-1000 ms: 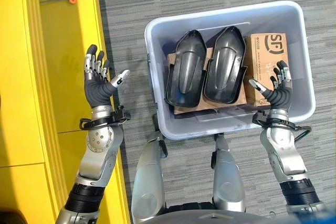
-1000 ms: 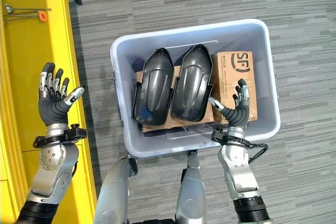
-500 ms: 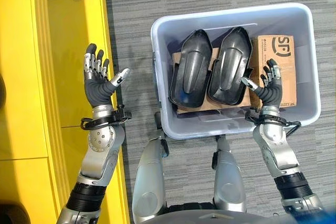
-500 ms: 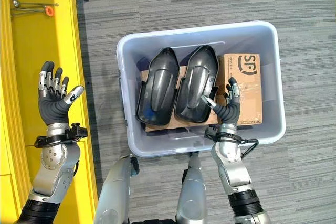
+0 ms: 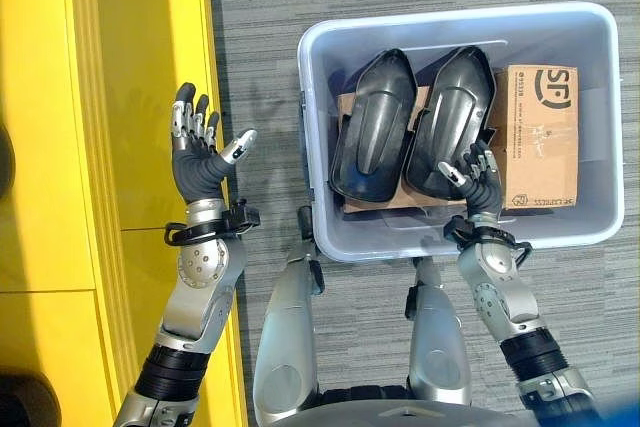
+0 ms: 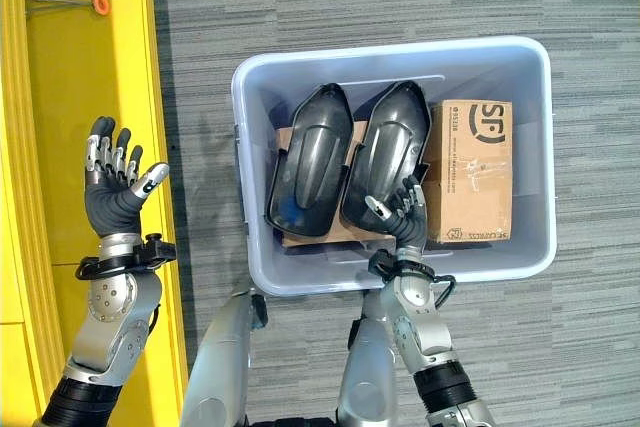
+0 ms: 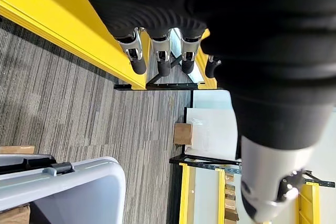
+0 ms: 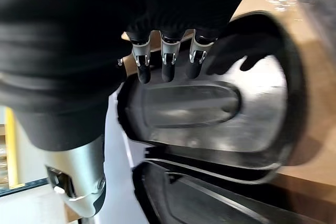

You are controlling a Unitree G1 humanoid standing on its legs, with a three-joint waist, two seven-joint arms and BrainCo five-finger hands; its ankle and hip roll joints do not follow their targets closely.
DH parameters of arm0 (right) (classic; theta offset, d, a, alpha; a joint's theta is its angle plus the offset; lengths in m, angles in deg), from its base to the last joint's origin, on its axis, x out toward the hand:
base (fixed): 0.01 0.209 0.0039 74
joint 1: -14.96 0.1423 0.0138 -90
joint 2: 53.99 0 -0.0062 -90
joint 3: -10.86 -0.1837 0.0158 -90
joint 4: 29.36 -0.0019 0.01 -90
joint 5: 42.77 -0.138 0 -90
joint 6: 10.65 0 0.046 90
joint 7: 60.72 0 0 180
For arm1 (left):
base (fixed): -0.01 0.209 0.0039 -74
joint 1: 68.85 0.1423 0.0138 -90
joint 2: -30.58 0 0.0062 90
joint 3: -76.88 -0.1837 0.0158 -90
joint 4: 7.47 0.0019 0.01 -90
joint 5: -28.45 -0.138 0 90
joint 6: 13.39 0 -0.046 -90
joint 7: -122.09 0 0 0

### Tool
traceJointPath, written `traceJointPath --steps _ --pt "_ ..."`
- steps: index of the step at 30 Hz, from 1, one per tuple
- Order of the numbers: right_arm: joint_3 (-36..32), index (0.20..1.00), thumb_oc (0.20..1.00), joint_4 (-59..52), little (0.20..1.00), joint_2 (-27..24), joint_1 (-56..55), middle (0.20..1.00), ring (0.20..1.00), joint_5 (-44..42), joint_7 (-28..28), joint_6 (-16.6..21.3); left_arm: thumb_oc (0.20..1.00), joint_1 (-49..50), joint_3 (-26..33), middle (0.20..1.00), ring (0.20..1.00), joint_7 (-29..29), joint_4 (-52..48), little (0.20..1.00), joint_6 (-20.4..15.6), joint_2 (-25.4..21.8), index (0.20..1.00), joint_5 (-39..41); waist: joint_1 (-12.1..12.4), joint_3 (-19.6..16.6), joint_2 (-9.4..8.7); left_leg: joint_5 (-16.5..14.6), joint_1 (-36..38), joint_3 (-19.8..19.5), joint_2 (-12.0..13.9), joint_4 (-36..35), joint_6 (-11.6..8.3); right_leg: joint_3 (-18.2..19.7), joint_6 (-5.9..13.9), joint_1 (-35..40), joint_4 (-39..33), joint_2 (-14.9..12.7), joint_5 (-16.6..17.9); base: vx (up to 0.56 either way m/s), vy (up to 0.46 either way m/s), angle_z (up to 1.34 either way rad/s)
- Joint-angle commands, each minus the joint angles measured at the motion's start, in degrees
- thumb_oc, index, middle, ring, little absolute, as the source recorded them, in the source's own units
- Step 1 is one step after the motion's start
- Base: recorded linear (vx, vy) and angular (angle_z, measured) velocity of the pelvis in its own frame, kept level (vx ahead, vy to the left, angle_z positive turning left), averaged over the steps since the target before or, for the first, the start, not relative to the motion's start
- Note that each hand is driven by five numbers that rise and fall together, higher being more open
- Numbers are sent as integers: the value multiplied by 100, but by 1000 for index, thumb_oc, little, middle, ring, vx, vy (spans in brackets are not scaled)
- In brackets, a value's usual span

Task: Move parts from the plastic box to the shelf.

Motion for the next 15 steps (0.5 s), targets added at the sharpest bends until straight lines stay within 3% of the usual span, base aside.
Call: traceJointPath --steps 1,15 --pt "-199 1000 1000 -198 1000 -32 31 1000 1000 -237 -37 298 1000 -26 229 1000 1000 5 -254 1000 -253 -74 1000 -165 24 -60 72 428 490 12 748 -559 -635 116 268 -244 895 -521 -369 0 0 0" --pt "-320 1000 1000 -152 1000 -100 5 1000 1000 -182 137 342 1000 -128 171 1000 1000 101 -191 1000 -266 -80 1000 -136 31 -60 34 455 351 4 720 -593 -618 109 259 -391 904 -508 -360 0 0 0"
